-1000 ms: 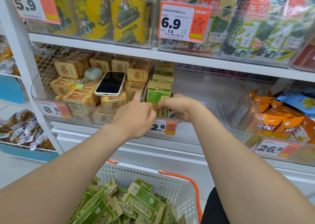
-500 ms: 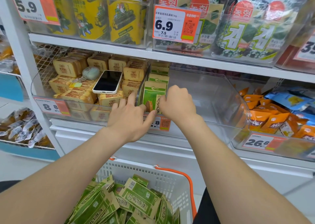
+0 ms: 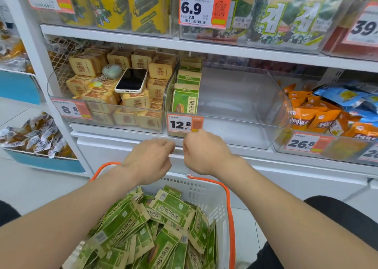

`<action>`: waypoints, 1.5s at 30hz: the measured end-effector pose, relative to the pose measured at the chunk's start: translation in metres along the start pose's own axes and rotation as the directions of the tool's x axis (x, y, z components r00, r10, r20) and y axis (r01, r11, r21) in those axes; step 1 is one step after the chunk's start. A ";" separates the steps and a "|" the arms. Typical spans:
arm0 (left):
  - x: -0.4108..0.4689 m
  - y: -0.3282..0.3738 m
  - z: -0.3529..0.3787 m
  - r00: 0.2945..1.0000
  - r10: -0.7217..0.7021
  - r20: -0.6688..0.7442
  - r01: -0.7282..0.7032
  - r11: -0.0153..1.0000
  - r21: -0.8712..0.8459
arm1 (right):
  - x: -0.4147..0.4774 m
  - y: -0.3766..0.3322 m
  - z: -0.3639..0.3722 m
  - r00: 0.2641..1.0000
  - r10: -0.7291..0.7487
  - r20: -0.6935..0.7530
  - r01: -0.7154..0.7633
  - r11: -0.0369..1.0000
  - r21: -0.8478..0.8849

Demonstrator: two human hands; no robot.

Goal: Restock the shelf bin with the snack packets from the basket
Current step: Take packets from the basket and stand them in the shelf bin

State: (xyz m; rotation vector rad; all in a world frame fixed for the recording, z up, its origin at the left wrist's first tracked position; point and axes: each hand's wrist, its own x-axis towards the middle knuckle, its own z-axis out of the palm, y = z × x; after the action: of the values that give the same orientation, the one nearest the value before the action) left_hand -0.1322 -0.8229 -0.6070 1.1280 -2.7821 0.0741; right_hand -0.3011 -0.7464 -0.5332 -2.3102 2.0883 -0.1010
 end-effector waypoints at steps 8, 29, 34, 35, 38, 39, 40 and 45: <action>-0.047 0.025 0.078 0.721 0.059 0.690 -0.117 0.992 0.037 | -0.023 0.001 0.073 0.899 -0.103 0.426 0.156 0.983 -0.092; -0.082 0.005 0.110 0.600 -0.090 0.795 0.042 0.996 0.081 | -0.014 -0.043 0.124 0.797 -0.259 0.545 0.352 0.933 -0.071; -0.067 -0.014 0.098 0.768 -0.109 0.631 0.325 0.916 -0.237 | 0.004 -0.027 0.108 0.862 -0.184 0.472 0.225 0.974 -0.031; -0.062 -0.017 0.094 0.801 -0.147 0.580 0.392 0.861 -0.324 | 0.011 -0.021 0.103 0.906 -0.151 0.396 0.168 0.986 -0.009; -0.050 -0.016 0.077 0.856 -0.283 0.432 0.507 0.616 -0.603 | 0.025 -0.002 0.090 0.973 0.018 0.231 -0.039 0.995 0.087; -0.046 -0.014 0.071 0.864 -0.316 0.393 0.504 0.531 -0.682 | 0.028 0.003 0.088 0.972 0.078 0.220 -0.106 0.988 0.115; -0.042 -0.012 0.065 0.865 -0.347 0.362 0.492 0.445 -0.748 | 0.027 0.006 0.086 0.967 0.126 0.220 -0.157 0.979 0.129; -0.027 0.005 0.038 0.761 -0.605 0.235 0.459 0.244 -0.854 | 0.015 0.005 0.072 0.957 0.075 0.281 -0.182 0.908 0.377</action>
State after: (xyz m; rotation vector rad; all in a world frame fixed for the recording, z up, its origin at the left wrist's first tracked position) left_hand -0.1205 -0.8045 -0.6489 1.4974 -1.5939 -1.1866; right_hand -0.2994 -0.7630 -0.6048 -1.8341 1.8742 -0.1898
